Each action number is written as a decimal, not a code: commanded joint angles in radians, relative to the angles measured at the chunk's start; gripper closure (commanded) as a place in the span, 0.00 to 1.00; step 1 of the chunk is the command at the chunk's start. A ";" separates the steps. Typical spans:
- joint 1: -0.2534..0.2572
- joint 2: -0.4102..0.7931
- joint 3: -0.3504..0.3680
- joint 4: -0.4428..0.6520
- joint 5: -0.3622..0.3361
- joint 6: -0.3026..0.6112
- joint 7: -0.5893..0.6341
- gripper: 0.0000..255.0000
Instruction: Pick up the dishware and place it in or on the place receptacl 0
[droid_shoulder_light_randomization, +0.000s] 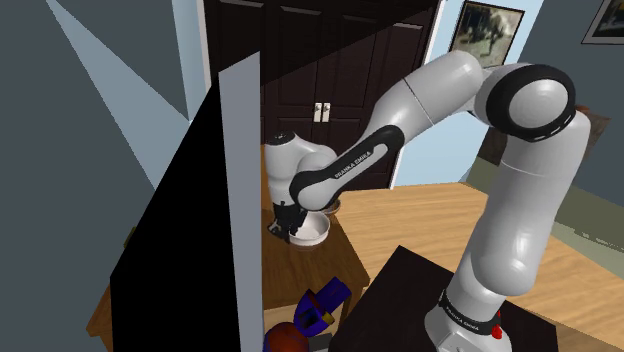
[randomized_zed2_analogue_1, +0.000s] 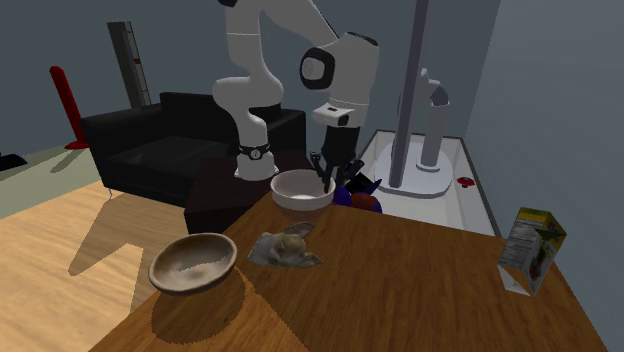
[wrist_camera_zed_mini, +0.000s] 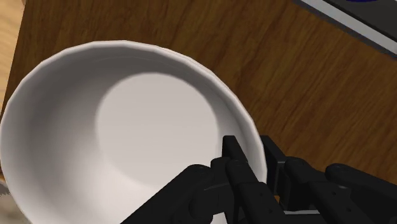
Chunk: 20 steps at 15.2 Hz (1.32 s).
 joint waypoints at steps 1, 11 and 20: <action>-0.001 -0.021 0.002 0.007 0.014 -0.025 -0.012 1.00; -0.002 -0.101 0.005 0.061 0.065 -0.149 -0.062 1.00; -0.099 -0.087 -0.094 0.112 0.051 -0.157 -0.253 1.00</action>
